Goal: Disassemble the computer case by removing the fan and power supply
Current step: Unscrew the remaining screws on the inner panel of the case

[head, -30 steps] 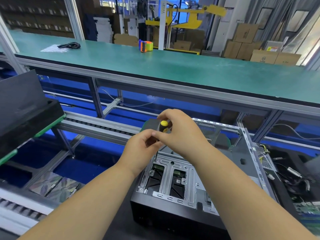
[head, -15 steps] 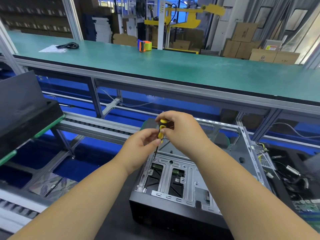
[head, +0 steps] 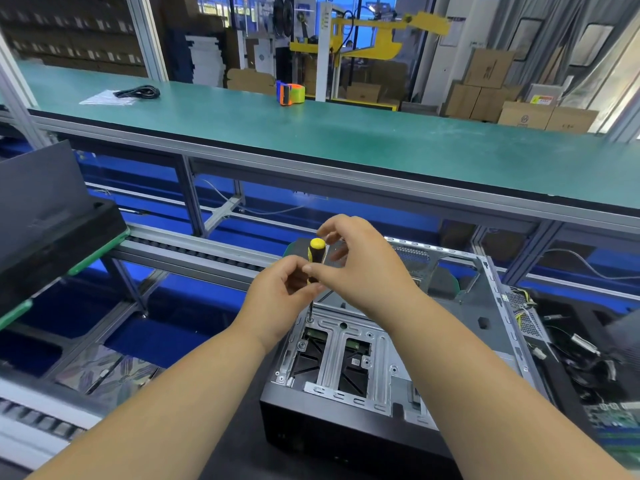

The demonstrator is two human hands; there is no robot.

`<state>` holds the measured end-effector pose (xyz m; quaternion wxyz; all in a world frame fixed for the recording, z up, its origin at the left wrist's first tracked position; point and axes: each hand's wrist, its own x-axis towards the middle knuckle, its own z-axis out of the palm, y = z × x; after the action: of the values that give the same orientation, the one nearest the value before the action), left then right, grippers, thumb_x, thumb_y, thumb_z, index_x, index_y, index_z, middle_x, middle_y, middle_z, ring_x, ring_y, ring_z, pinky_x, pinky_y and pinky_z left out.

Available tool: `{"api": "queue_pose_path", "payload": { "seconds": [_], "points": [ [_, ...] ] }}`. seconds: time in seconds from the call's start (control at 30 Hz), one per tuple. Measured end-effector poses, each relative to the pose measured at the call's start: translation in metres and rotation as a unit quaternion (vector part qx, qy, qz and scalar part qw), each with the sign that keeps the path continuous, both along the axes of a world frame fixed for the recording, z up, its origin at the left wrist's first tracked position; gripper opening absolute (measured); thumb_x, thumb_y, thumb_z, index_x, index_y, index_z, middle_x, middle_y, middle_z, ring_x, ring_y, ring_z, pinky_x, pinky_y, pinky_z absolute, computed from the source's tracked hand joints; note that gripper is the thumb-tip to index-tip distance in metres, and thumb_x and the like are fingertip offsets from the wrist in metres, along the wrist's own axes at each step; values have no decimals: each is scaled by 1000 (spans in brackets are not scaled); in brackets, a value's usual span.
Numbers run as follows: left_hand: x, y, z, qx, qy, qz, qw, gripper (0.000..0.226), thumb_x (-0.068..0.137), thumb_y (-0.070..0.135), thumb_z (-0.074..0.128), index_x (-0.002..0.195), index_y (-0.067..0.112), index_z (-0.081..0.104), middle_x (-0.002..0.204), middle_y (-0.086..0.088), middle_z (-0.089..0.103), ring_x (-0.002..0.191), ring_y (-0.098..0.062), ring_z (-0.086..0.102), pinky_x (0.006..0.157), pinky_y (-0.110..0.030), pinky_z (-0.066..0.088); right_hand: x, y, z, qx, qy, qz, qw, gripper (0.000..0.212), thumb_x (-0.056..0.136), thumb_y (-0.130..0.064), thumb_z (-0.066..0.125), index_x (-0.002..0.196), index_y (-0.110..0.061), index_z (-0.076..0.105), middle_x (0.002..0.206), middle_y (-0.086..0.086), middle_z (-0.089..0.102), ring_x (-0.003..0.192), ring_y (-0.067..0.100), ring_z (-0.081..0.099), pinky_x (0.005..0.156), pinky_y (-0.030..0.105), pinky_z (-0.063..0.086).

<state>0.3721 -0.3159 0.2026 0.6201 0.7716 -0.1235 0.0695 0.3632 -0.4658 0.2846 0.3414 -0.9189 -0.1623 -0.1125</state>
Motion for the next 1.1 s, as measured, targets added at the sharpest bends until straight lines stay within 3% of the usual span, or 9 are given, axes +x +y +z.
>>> {"api": "queue_pose_path", "payload": {
  "seconds": [0.13,0.23,0.33,0.47,0.57,0.73,0.9,1.0,1.1],
  "points": [
    [-1,-4,0,16,-4,18,1000,18,79,23,73,86,16,57,73,5,58,67,-5,52,62,-14,45,-1,3,-3,15,-21,-30,999,31,75,-39,79,89,-29,54,85,-11,61,79,10,60,70,36,53],
    [0,-8,0,29,-11,27,999,23,78,18,74,85,12,54,75,-2,57,66,-8,50,59,-16,44,-2,6,-3,8,-30,-43,999,27,78,-34,78,86,-27,53,82,-9,62,77,13,60,69,35,52],
    [0,-10,0,29,-14,31,999,23,78,17,76,85,16,54,76,4,58,65,-6,51,60,-13,45,-1,5,-2,14,-18,-37,999,18,82,-21,74,88,-26,58,81,-11,63,76,7,60,70,31,52],
    [1,-3,0,25,9,-20,999,14,90,25,67,100,33,61,93,9,65,89,-8,61,79,-24,49,2,1,1,18,20,-23,999,24,87,-13,69,104,-28,64,91,-16,64,81,0,58,71,14,45],
    [0,0,2,9,22,-72,997,29,98,16,55,111,40,64,110,10,69,109,-7,61,95,-29,46,4,-1,3,9,43,-10,999,29,89,-8,65,112,-26,66,102,-10,67,91,9,60,80,22,47],
    [0,3,4,10,22,-47,999,34,96,12,59,104,44,67,106,16,71,105,0,64,93,-24,46,6,-1,5,-17,56,9,998,35,92,-3,57,115,-28,64,107,-7,67,97,13,60,81,25,47],
    [3,3,0,11,14,-26,999,24,92,15,65,107,33,69,102,7,72,101,-10,66,93,-32,53,6,1,-6,40,59,-9,997,34,87,-28,67,120,-30,56,107,-11,63,93,9,59,80,28,49],
    [3,3,-1,20,-1,-27,999,23,91,14,67,100,35,69,96,7,72,96,-10,67,87,-28,54,5,3,-19,45,67,-41,996,24,84,-39,70,99,-25,59,96,-7,60,84,12,56,69,29,44],
    [2,4,-1,28,-10,-47,998,23,89,16,69,98,38,68,96,11,71,96,-6,67,81,-19,53,5,4,-26,39,56,-43,997,16,87,-35,69,83,-24,58,89,-5,56,81,12,53,65,27,39]
  ]
}}
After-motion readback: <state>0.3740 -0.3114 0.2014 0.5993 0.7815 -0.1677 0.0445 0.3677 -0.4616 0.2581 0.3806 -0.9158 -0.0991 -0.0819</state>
